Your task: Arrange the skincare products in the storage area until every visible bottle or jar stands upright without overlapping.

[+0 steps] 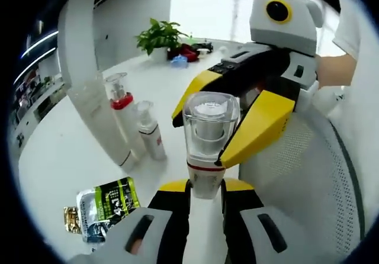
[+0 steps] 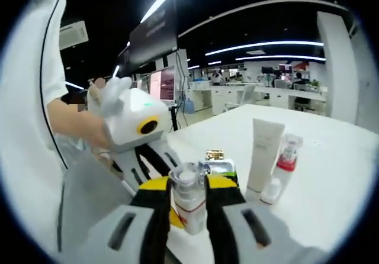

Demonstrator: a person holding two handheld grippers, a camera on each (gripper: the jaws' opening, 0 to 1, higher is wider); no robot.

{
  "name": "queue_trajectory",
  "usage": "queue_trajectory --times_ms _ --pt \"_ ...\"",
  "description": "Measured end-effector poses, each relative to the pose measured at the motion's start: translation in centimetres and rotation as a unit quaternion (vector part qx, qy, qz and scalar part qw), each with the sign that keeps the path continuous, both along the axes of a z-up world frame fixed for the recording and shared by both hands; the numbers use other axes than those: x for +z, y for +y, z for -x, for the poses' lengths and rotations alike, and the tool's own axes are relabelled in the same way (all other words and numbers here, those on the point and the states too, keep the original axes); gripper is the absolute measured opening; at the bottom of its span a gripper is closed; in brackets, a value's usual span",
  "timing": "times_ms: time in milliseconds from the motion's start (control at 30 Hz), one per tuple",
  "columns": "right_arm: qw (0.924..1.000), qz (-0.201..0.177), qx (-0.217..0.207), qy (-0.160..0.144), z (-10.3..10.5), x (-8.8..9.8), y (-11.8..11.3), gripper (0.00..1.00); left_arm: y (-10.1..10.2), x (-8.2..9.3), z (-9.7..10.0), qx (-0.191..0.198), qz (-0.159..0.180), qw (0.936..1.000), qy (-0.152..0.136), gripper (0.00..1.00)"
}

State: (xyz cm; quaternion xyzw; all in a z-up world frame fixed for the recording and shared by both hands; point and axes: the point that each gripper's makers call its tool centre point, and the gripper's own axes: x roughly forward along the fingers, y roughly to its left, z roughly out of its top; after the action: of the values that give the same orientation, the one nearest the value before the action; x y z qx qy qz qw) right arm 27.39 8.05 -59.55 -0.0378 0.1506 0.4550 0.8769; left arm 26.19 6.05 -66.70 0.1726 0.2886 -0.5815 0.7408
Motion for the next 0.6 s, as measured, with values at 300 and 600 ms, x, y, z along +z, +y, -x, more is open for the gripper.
queue_trajectory --times_ms 300,600 --pt "0.9995 0.03 -0.008 0.009 -0.6 -2.6 0.1 0.22 0.1 -2.6 -0.9 -0.016 -0.016 0.9997 -0.008 0.16" --pt "0.999 0.038 -0.017 0.018 -1.2 -4.0 -0.2 0.22 0.1 -4.0 -1.6 -0.03 -0.03 0.999 -0.012 0.16"
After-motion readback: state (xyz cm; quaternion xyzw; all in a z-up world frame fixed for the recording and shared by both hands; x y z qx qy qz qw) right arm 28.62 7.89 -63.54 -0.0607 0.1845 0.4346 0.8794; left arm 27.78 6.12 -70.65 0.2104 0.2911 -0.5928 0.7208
